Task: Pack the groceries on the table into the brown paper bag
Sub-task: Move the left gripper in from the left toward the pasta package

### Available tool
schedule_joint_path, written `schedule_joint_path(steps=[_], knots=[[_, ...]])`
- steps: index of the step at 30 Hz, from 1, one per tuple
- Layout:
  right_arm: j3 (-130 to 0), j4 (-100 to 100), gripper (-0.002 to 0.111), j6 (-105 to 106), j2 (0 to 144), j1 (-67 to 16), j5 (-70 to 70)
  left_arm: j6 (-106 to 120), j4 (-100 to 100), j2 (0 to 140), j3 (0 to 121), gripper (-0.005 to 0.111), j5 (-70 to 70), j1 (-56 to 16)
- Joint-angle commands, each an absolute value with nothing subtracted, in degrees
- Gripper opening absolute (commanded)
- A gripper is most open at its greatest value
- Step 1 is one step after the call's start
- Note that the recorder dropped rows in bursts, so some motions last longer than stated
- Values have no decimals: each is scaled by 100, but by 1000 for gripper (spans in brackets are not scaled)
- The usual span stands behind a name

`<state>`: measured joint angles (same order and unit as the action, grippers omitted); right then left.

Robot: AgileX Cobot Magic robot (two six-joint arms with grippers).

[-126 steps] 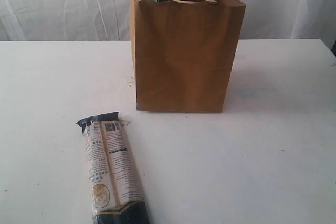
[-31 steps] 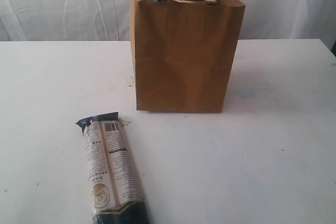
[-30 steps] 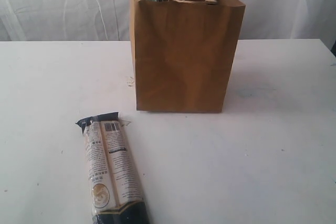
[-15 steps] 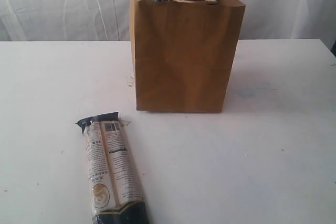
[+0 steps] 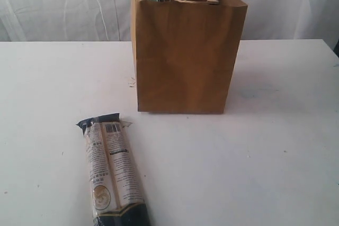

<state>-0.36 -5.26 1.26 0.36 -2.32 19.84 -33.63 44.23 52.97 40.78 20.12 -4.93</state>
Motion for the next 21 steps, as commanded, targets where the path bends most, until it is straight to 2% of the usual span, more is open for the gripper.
schedule_joint_path(steps=[1, 6, 11, 16, 21], knots=[[0, -508, 0, 130, 0, -228, 1912, -3171, 4737, 6849, 4062, 0, -498, -466], [0, -508, 0, 141, 0, -228, 1910, -3728, 4535, 7678, 4086, 0, -727, -479], [0, -508, 0, 129, 0, -228, 1910, -3274, 3637, 8025, 4708, 0, -2728, -479], [0, -508, 0, 129, 0, -228, 1910, 576, -491, 8363, 6018, 0, -4157, -632], [0, -508, 0, 129, 0, -228, 1910, 3186, -3911, 8471, 6288, 0, -4192, -1146]])
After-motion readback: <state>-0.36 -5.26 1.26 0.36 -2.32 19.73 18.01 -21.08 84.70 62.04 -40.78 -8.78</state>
